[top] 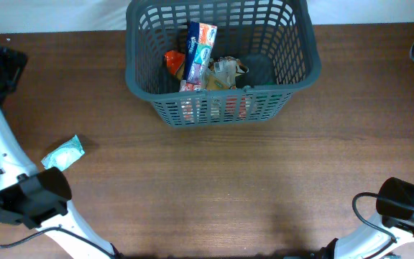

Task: Pack container
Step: 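Move the left gripper back over the mint-green packet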

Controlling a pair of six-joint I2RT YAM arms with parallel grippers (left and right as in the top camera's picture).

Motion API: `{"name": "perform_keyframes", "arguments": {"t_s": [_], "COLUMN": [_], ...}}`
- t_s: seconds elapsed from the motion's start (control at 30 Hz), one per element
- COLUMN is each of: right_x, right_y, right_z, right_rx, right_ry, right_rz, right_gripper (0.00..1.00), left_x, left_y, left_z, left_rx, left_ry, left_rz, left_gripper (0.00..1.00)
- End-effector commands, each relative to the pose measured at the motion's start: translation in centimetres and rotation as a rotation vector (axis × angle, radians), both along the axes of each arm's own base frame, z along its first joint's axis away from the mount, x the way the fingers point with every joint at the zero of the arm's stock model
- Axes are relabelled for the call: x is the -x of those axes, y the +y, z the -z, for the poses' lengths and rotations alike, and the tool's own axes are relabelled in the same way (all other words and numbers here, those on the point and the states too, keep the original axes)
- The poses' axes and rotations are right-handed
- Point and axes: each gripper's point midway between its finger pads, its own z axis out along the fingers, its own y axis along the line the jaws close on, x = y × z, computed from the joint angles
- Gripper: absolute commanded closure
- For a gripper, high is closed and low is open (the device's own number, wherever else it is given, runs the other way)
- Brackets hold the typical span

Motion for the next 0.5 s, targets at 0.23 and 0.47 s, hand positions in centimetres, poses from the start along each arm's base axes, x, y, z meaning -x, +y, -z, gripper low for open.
{"name": "perform_keyframes", "arguments": {"t_s": [0.23,0.47], "right_x": [-0.1,-0.1], "right_y": [-0.1,-0.1], "right_z": [0.2,0.2], "right_rx": [-0.011,-0.011], "right_ry": [-0.007,-0.007], "right_rz": [0.010,0.010], "right_gripper": [0.01,0.01], "left_x": [6.9,11.3], "left_y": [-2.2,-3.3], "left_z": [1.0,3.1], "left_rx": [0.055,0.087], "left_ry": [0.096,0.089], "left_rz": [-0.197,-0.621], "left_gripper": [0.01,0.01]}}
